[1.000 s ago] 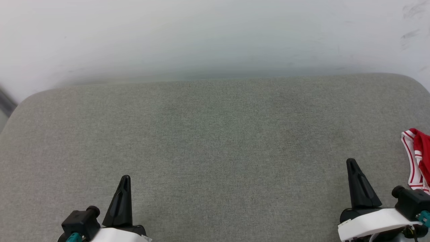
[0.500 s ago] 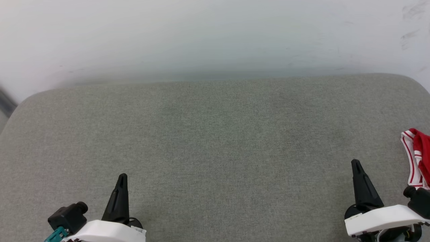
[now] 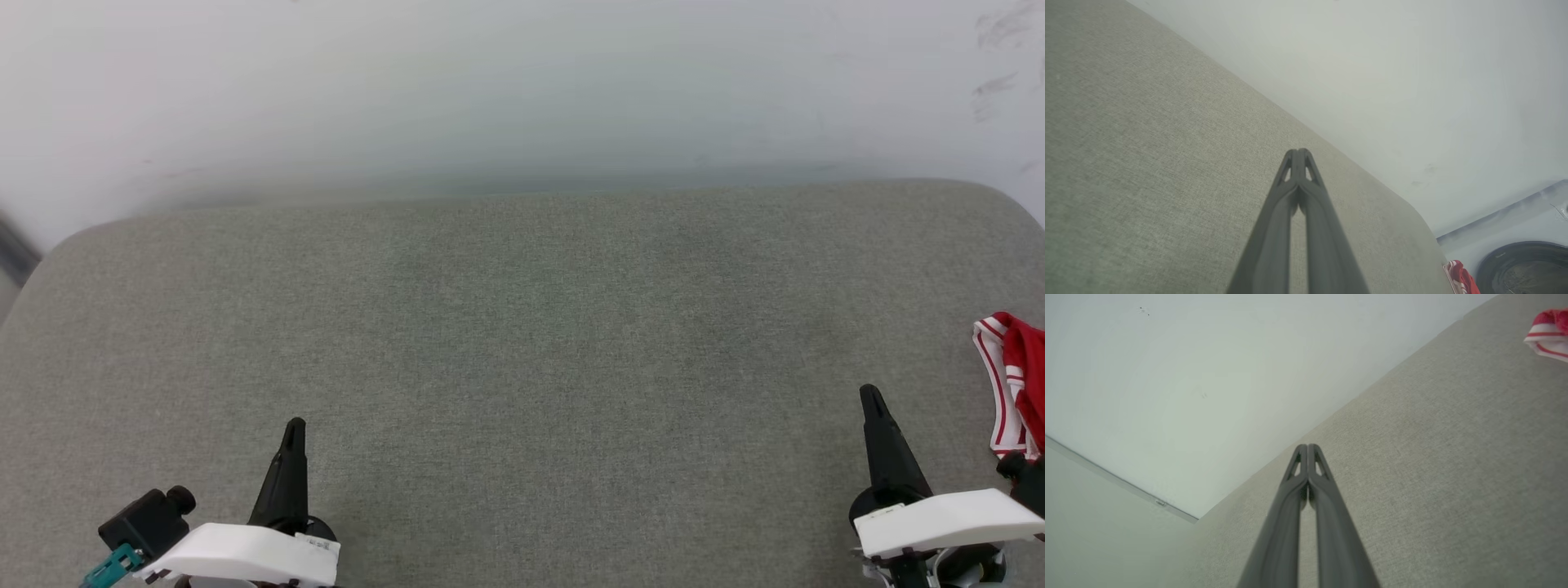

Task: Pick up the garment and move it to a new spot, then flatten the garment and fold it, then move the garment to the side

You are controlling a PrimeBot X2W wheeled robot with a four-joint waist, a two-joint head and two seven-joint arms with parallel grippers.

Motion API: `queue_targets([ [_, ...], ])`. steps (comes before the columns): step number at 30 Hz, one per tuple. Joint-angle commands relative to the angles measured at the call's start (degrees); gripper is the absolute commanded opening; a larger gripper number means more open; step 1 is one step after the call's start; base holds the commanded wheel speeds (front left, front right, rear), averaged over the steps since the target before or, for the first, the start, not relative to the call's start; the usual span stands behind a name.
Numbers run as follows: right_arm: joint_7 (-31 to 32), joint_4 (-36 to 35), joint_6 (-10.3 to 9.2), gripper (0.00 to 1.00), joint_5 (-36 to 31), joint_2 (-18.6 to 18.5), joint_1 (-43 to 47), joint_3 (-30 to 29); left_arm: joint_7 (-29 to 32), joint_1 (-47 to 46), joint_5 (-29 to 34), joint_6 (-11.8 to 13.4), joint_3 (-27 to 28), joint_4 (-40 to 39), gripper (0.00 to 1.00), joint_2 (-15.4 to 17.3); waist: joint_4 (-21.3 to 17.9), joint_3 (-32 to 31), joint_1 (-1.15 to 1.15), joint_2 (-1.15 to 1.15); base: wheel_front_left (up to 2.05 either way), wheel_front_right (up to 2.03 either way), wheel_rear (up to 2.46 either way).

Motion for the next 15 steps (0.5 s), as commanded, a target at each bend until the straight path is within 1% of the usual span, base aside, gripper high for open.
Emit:
queue_targets([
  [1,0.4,-0.4,0.0,0.0,2.0,0.2,-1.8,-0.3,0.4,-1.7,-2.1,-0.5,0.2,-0.3,0.0,0.4,0.0,0.0,0.0,0.0,0.0,0.0,0.0],
  [15,2.9,0.6,0.0,0.0,11.9,0.4,-2.5,-1.2,2.8,-3.1,-12.7,-1.0,0.9,1.5,0.0,0.5,-0.1,-0.1,0.0,0.0,0.0,0.0,0.0],
])
